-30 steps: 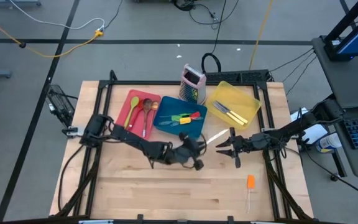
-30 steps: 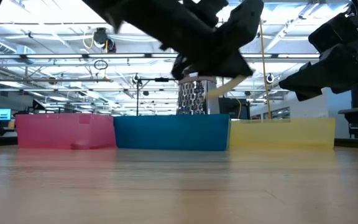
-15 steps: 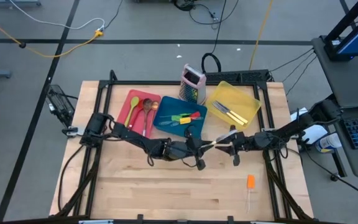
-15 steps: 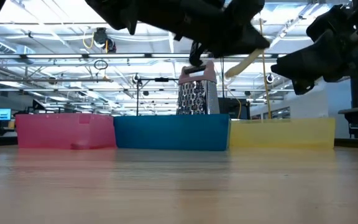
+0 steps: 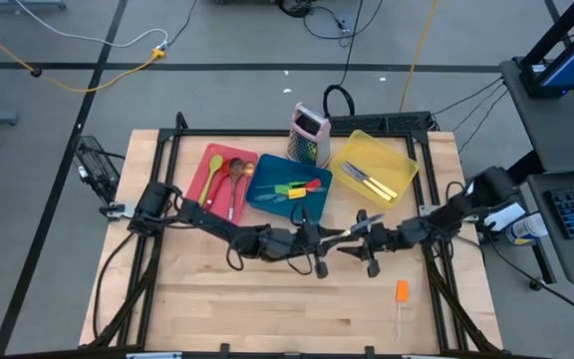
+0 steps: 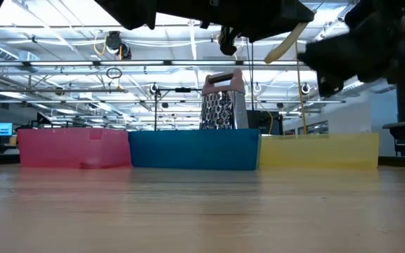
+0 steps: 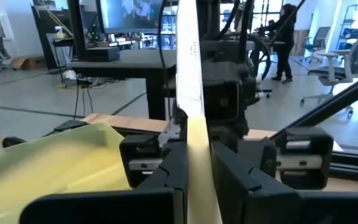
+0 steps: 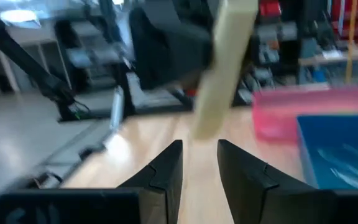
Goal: Pick & Place Kitchen Items
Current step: Put the yellow knife into the yellow bin
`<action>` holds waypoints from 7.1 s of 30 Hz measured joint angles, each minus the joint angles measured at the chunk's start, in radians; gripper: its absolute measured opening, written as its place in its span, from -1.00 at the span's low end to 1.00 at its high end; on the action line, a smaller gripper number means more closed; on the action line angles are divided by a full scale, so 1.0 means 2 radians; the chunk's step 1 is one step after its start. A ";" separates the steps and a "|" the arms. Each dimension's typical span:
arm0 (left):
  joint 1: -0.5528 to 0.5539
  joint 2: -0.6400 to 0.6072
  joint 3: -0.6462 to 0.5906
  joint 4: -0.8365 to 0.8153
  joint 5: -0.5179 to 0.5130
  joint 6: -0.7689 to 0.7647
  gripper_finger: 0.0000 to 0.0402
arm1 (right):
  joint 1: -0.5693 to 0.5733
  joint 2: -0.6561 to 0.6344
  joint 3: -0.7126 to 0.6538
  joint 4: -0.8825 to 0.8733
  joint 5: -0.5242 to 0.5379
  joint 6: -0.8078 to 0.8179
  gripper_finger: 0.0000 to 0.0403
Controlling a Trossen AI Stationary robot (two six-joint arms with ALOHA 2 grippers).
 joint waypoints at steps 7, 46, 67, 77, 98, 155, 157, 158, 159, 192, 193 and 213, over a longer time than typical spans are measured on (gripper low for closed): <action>-0.007 0.000 0.000 0.012 0.002 0.005 -0.79 | -0.002 0.042 0.029 0.033 0.000 -0.006 -0.54; -0.030 -0.002 0.000 -0.048 -0.003 0.012 -0.79 | -0.002 0.055 0.047 0.033 -0.052 -0.041 -0.54; -0.028 -0.001 0.000 -0.046 0.011 0.000 -0.80 | -0.010 0.054 0.047 -0.007 -0.040 -0.020 -0.85; -0.028 0.000 0.000 -0.063 0.010 -0.008 -0.79 | -0.020 0.055 0.047 -0.041 -0.039 -0.033 -0.99; -0.065 -0.015 -0.001 -0.207 0.052 -0.025 -0.79 | 0.021 0.055 0.047 -0.093 -0.116 -0.064 -0.54; -0.044 -0.182 -0.001 -0.533 -0.012 -0.144 -0.79 | 0.022 -0.289 -0.038 -0.769 -0.106 0.213 -0.85; -0.052 -0.182 -0.001 -0.533 -0.004 -0.148 -0.79 | 0.022 -0.289 -0.041 -0.741 -0.105 0.198 -0.85; -0.056 -0.182 -0.001 -0.534 -0.002 -0.148 -0.79 | 0.023 -0.289 -0.042 -0.732 -0.103 0.190 -0.85; -0.061 -0.182 -0.001 -0.534 -0.002 -0.148 -0.79 | 0.024 -0.289 -0.042 -0.721 -0.099 0.187 -0.85; -0.107 -0.182 0.000 -0.527 -0.028 -0.211 -0.79 | 0.024 -0.283 0.120 -1.000 -0.030 0.146 -0.16; -0.107 -0.182 0.000 -0.527 -0.029 -0.210 -0.79 | 0.024 -0.282 0.114 -0.986 -0.031 0.147 -0.11; -0.107 -0.182 0.000 -0.527 -0.029 -0.197 -0.79 | 0.025 -0.272 0.019 -0.904 -0.022 0.147 -0.66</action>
